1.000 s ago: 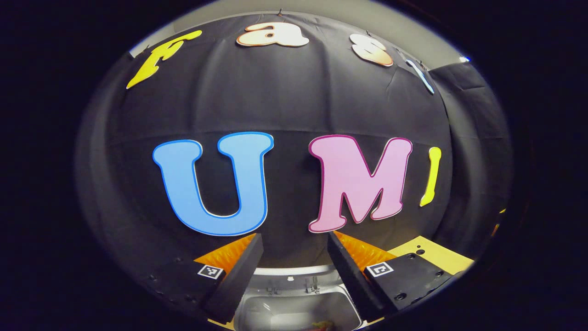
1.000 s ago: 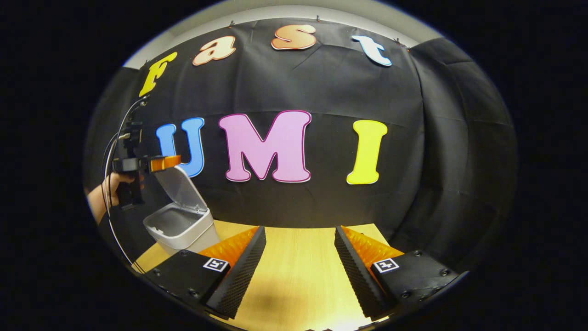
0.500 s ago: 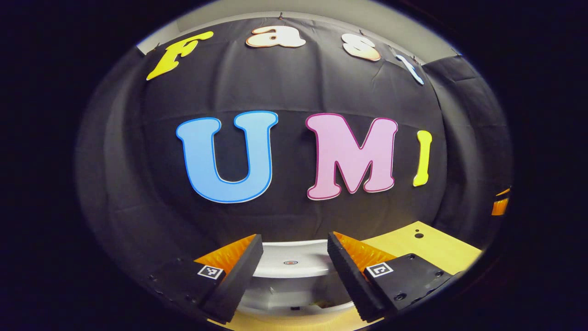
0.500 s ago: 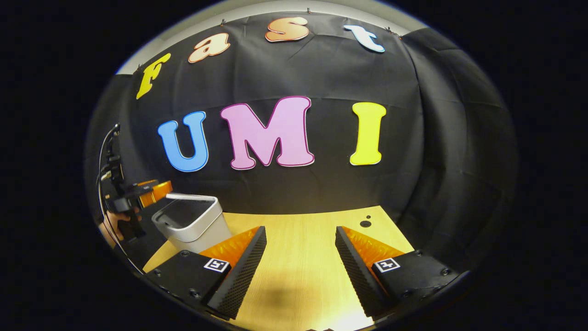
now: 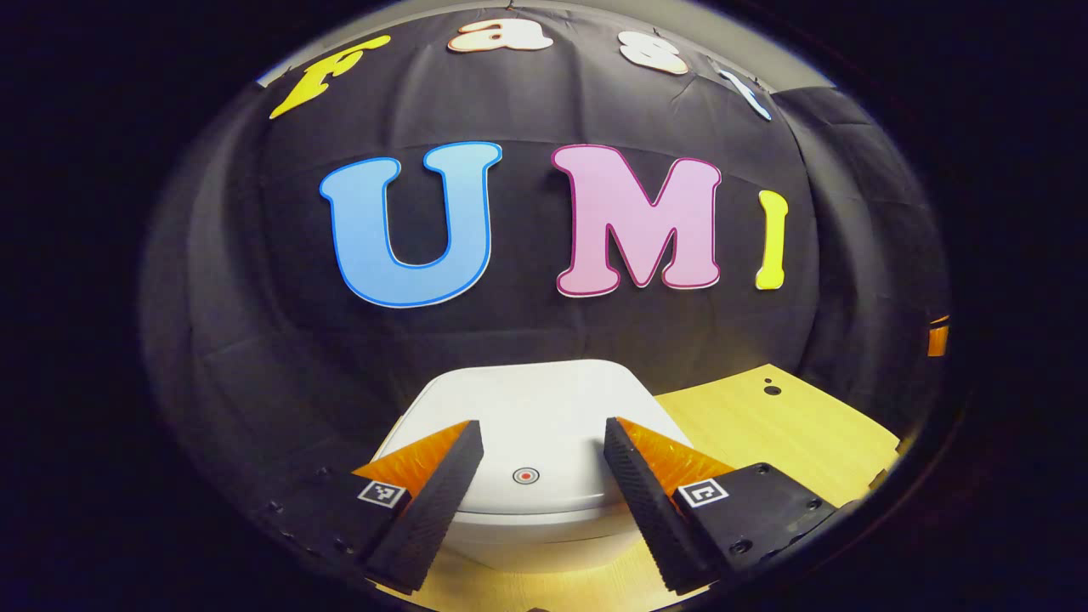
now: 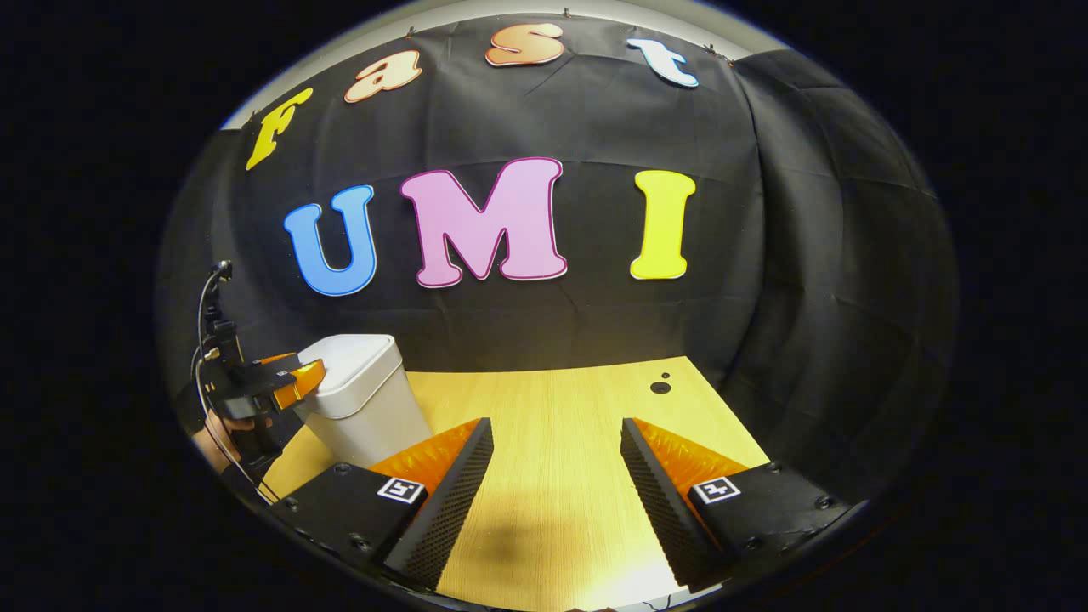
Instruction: Press the lid of the desktop garbage bin to open it, pick up the crumpled paper on the desktop and throw it into the bin, then pick up the pop can on the desktop and drop it into the bin, and finally close the garbage bin lid.
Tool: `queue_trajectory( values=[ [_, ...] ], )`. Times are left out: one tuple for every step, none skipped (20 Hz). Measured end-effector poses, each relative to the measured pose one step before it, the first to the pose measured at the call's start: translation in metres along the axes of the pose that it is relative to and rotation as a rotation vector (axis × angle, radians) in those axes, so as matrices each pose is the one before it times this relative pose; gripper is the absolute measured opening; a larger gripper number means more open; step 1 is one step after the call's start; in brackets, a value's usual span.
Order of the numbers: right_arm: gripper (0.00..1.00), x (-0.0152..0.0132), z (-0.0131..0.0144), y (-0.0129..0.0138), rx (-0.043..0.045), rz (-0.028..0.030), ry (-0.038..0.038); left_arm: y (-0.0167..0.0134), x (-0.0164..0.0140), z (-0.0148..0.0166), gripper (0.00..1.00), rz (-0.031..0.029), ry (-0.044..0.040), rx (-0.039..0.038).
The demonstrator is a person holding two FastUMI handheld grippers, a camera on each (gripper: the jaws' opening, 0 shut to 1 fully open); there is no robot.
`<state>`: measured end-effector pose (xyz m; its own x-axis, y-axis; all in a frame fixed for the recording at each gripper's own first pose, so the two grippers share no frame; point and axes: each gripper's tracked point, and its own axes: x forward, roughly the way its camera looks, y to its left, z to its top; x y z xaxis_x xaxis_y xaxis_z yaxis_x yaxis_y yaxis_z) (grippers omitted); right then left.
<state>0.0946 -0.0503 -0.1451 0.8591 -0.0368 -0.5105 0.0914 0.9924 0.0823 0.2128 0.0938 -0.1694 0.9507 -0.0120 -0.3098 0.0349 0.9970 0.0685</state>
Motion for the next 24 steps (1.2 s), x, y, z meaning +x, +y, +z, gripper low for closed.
queue_trajectory(
  values=[
    [0.98,-0.00158,-0.00107,-0.00171,-0.00209,-0.008,0.00128,-0.0018,0.00024,-0.00552,0.98,-0.0028,0.00138,0.02024],
    [0.98,-0.00154,-0.00035,-0.00161,-0.00077,-0.0054,0.00012,-0.00129,-0.00102,-0.00557,0.98,-0.00167,-0.00104,0.01142],
    [0.98,-0.00123,-0.00053,-0.00118,-0.00088,-0.0055,0.00114,0.0006,0.00136,0.00137,1.0,0.00224,-0.0361,0.00184],
    [0.98,0.00012,-0.0015,-0.00157,-0.00308,-0.00555,0.00158,0.00055,-0.00072,-0.00024,0.99,0.00318,-0.01721,-0.01227],
    [0.98,-0.00024,-0.00132,-0.00113,-0.00447,-0.00636,0.00277,-0.00002,-0.00106,0.00121,0.99,0.00235,-0.01694,-0.01836],
    [0.98,0.00034,-0.00117,-0.00129,-0.0024,-0.00586,0.00289,0.00057,0.00111,0.0017,1.0,-0.00003,-0.00329,-0.0065],
    [0.98,-0.00028,-0.00114,-0.00016,-0.00019,-0.00211,0.00231,-0.00144,-0.00176,-0.00563,0.99,-0.00145,0.00394,0.00659],
    [0.98,-0.00023,-0.00073,0.00182,0.00009,-0.00068,-0.00009,0.00029,0.0005,0.00145,1.0,-0.00104,-0.01812,0.00445],
    [0.98,0.0005,-0.00004,0.0008,-0.00101,0.00031,-0.00162,0.00026,0.00042,-0.00092,0.99,-0.00043,-0.00664,-0.00627],
    [0.98,-0.00022,0.00051,0.00216,-0.00197,0.00135,-0.00148,0.00111,-0.00001,0.00018,0.99,0.00018,-0.00346,-0.02039],
    [0.98,-0.00034,0.0002,0.00267,-0.00306,0.00294,-0.00229,-0.0012,-0.00044,-0.00143,0.99,-0.00205,-0.00146,-0.00852],
    [0.98,0.00037,-0.00151,0.0011,-0.00324,-0.00066,-0.00062,-0.00071,0.00003,-0.00115,1.0,-0.00183,-0.001,0.00954],
    [0.98,0.00088,-0.00106,0.00152,-0.00333,0.00315,0.00101,0.00091,0.00027,0.00065,1.0,0.00111,-0.00256,-0.00095],
    [0.98,0.00016,-0.00046,0.00367,-0.00183,0.00695,0.00026,0.00003,0.00013,0.00384,1.0,0.00285,-0.00905,0.00371],
    [0.98,0.00076,0.00098,0.00198,0.00163,0.00498,-0.00231,-0.00042,0.00046,0.00251,1.0,0.00403,-0.00432,0.01955],
    [0.98,-0.0003,0.0029,0.0024,0.00469,0.00812,-0.00814,0.00054,-0.00074,0.00125,0.99,0.01193,0.01616,0.01082],
    [0.98,-0.00112,0.00528,0.00261,0.00042,0.00403,-0.01731,0.00186,-0.00387,0.00609,0.98,0.01852,0.00313,-0.00171],
    [0.98,-0.00103,0.00514,0.00063,-0.00471,0.00038,-0.02002,-0.00264,-0.00642,0.01034,0.97,0.00917,-0.01643,-0.01719],
    [0.98,-0.00118,0.00596,0.00087,-0.0041,-0.00059,-0.02194,-0.00362,-0.00881,0.01748,0.95,0.00822,-0.03242,-0.0198],
    [0.98,-0.00194,0.00569,0.00172,-0.00028,-0.00012,-0.02556,-0.00399,-0.01203,0.02139,0.95,0.00623,-0.03713,-0.01223],
    [0.98,-0.002,0.00575,0.00276,0.00466,0.00338,-0.02866,-0.00278,-0.01397,0.01802,0.95,0.01157,-0.04016,0.00084],
    [0.98,-0.00164,0.0057,0.00443,0.00229,0.00687,-0.02807,-0.00427,-0.0131,0.01978,0.95,0.0085,-0.03772,0.00263],
    [0.98,-0.002,0.00511,0.00378,-0.00091,0.00329,-0.02661,-0.00734,-0.01512,0.01685,0.95,0.00492,-0.02604,-0.00318],
    [0.98,-0.00273,0.00604,0.00509,0.00004,0.00856,-0.0266,-0.00904,-0.01483,0.01604,0.95,-0.00735,-0.02049,-0.00683]
  ],
)
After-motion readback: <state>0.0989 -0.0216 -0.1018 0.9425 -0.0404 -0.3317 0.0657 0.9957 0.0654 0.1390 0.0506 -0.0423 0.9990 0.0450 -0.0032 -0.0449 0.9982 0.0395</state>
